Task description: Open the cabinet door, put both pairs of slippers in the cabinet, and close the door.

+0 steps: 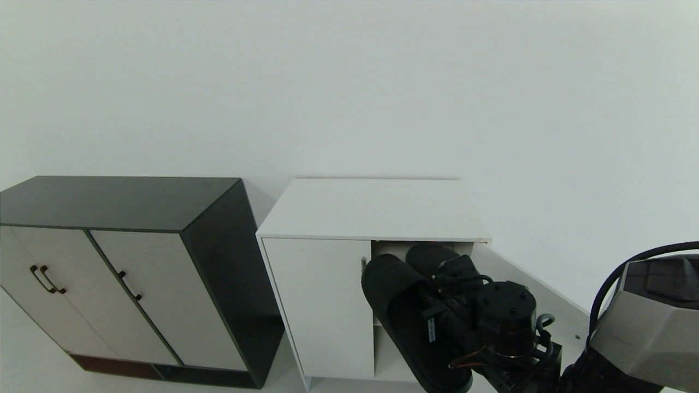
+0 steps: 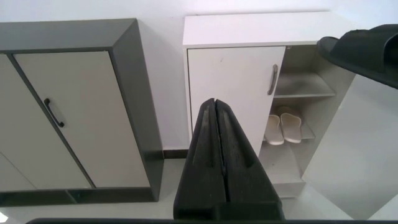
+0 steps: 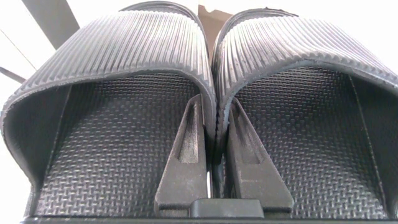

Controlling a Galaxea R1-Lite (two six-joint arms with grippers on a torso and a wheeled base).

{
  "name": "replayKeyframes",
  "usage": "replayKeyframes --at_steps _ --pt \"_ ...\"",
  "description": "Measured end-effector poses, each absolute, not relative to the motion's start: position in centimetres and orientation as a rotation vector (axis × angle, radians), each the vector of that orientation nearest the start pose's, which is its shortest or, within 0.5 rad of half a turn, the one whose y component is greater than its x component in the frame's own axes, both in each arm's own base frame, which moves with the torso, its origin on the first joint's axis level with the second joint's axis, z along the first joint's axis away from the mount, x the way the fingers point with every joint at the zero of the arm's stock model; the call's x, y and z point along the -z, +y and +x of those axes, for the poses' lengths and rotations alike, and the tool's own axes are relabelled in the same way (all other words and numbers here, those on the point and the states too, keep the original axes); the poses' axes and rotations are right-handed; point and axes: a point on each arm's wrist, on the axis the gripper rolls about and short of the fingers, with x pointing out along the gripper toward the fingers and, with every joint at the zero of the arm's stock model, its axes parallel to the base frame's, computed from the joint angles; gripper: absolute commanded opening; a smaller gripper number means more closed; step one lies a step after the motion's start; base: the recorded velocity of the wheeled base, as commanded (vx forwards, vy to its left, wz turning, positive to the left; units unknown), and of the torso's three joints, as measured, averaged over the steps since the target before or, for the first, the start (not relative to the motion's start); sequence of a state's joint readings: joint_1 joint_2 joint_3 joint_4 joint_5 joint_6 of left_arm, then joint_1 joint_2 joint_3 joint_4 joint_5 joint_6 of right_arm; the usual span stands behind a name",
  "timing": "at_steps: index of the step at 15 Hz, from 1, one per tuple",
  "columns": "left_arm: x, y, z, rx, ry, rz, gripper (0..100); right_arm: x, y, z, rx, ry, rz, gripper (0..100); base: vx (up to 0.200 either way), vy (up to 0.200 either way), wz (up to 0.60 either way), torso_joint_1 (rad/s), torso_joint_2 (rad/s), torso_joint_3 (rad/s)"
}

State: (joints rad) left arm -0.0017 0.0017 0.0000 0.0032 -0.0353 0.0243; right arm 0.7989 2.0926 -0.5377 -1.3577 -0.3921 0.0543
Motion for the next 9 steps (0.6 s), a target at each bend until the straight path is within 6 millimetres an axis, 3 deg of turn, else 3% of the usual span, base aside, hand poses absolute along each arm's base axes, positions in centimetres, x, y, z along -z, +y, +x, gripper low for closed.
replayKeyframes --at_steps 9 --pt "-7.52 -0.08 -2.27 0.037 0.004 0.023 0 -6.45 22.78 23.37 -0.401 0.178 -0.065 0 0.000 0.000 0.00 -0.161 0.37 0.203"
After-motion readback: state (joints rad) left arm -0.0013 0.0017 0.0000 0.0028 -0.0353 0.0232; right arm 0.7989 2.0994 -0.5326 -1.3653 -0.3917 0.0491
